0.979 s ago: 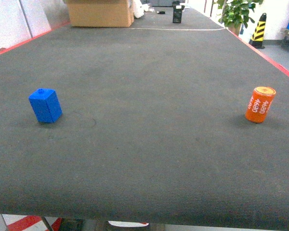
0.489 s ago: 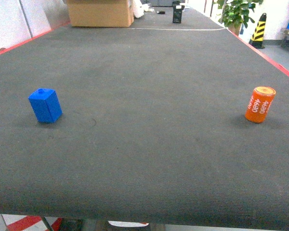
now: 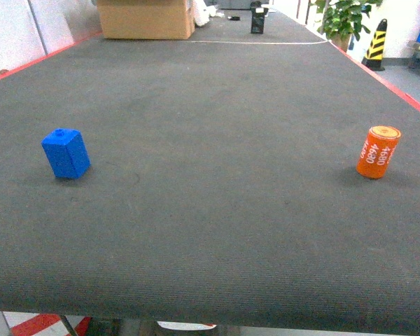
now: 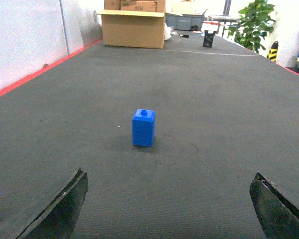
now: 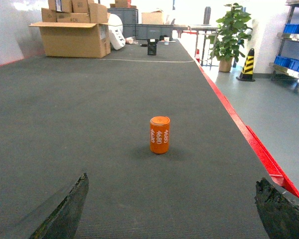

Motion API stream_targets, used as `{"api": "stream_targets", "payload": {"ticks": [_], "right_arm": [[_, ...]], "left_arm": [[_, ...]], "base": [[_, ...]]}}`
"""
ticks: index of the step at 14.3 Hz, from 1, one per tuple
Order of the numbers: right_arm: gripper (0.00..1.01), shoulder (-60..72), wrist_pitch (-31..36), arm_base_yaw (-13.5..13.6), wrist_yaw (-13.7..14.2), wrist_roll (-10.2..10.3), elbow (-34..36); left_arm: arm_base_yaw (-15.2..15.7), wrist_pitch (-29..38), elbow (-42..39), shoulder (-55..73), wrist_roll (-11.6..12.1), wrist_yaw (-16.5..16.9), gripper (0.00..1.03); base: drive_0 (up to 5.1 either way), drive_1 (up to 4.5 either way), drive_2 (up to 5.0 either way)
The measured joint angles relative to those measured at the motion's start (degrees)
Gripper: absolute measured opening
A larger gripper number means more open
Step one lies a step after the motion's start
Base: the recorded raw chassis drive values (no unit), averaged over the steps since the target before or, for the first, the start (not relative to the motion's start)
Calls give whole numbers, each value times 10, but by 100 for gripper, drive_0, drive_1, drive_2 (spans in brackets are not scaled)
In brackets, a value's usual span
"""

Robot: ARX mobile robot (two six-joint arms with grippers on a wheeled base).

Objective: Sort blue parts and orange caps into right shelf containers

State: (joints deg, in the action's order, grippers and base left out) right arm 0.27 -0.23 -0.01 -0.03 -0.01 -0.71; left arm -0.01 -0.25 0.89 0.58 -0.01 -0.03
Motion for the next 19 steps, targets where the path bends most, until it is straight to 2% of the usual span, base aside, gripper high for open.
{"api": "stream_targets", "payload": {"ticks": [19], "right_arm": [[98, 0, 0, 0, 0, 0, 0]], "left_arm": [[0, 0, 0, 0, 0, 0, 98]], "base": [[0, 0, 0]]}}
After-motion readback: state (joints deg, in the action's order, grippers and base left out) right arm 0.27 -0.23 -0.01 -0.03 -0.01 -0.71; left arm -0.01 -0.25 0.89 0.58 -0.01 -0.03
